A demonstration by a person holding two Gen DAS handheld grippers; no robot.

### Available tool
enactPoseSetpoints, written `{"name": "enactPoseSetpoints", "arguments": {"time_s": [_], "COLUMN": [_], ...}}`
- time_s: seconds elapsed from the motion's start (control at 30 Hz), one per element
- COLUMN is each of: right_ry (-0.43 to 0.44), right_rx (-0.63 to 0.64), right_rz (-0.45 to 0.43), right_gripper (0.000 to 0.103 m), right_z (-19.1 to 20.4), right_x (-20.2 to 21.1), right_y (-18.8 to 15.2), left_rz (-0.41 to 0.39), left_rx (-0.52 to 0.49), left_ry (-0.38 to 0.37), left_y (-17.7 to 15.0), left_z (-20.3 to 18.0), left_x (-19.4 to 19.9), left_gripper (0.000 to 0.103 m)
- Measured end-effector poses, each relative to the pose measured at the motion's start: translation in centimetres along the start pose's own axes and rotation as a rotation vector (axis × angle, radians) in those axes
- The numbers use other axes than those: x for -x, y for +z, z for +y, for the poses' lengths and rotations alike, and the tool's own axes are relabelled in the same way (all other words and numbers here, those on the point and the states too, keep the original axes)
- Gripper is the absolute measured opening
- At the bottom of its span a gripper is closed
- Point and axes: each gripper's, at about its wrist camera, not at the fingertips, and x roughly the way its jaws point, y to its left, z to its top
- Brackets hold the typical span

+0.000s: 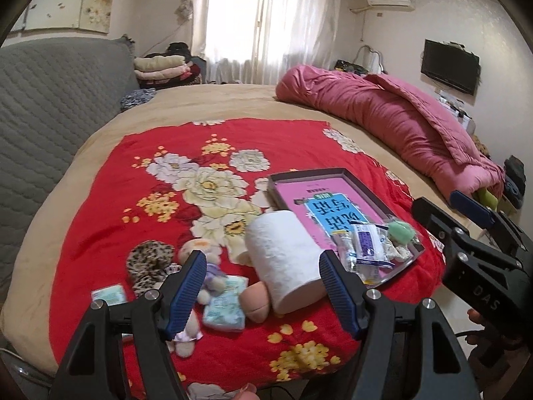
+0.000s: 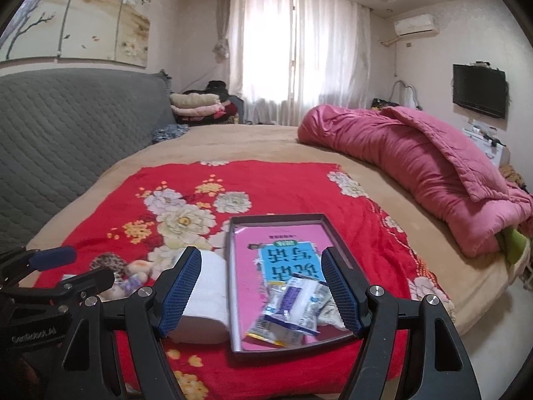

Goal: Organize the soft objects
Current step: 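Move both open grippers away from the tray back over the pile of soft items, then grasp the green-and-white tissue pack with the left gripper while the right gripper grasps the peach makeup sponge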

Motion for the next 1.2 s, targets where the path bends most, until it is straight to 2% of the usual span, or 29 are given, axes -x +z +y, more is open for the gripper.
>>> {"name": "enactPoseSetpoints", "arguments": {"time_s": [0.9, 1.2], "right_ry": [0.154, 0.208], "right_rx": [0.138, 0.304], "right_rz": [0.007, 0.065], "right_gripper": [0.076, 0.076], "right_z": [7.7, 11.2], "right_x": [1.8, 0.5], "right_y": [-0.2, -2.2], "left_rz": [-0.019, 0.018], "left_rx": [0.180, 0.214], "left_ry": [0.160, 0.178], "left_y": [-2.4, -3.9], "left_z": [11.4, 13.5], "left_x": [4.8, 4.2], "left_gripper": [0.070, 0.070]}}
